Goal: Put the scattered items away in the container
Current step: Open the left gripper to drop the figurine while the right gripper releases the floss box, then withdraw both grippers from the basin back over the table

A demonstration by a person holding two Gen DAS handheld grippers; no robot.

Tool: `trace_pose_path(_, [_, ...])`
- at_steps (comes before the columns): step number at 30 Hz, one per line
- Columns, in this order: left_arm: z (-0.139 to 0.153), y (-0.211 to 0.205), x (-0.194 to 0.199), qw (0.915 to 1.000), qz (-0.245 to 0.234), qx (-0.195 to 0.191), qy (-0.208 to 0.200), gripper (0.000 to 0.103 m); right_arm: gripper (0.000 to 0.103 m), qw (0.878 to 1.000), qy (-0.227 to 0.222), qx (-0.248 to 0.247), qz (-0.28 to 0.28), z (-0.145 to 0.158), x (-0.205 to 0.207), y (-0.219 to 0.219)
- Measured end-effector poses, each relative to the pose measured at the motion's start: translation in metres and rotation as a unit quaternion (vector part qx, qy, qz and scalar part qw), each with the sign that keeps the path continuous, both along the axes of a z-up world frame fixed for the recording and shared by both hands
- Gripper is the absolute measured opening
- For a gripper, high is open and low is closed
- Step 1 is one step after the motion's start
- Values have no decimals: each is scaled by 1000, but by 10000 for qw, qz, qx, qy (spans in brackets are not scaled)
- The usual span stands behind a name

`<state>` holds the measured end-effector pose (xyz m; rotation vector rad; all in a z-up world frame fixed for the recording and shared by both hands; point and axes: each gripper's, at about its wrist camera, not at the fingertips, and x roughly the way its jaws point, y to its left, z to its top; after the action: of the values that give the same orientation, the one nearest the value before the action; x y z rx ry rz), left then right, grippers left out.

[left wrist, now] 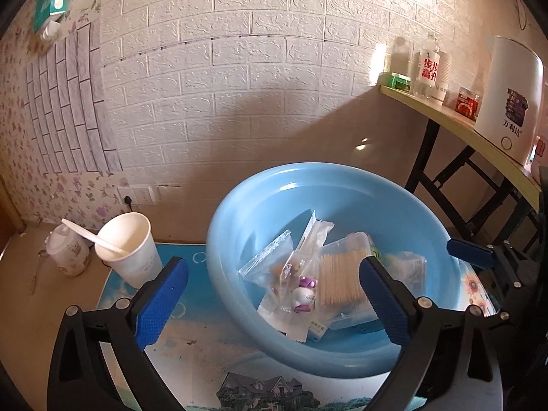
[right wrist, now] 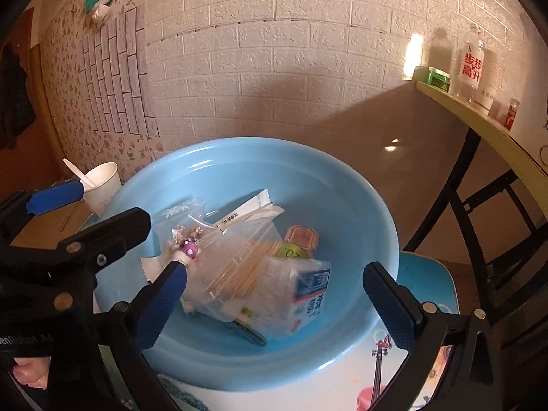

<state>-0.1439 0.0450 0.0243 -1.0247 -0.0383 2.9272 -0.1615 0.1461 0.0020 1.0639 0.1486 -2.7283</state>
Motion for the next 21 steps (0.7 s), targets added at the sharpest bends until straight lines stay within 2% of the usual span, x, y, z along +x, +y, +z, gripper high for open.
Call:
trace_pose_path(11, [3, -2, 22, 9997, 214, -74, -22, 103, 103, 9992, -79, -217, -340, 6, 30, 23])
trace_pose_path(16, [4, 5, 36, 9995, 184, -247, -56, 103, 103, 9987, -131, -248, -426, 5, 45, 29])
trace_pose_path(21, [6, 9, 50, 9997, 123, -215, -72, 103, 103, 9985, -183, -285, -440, 5, 58, 31])
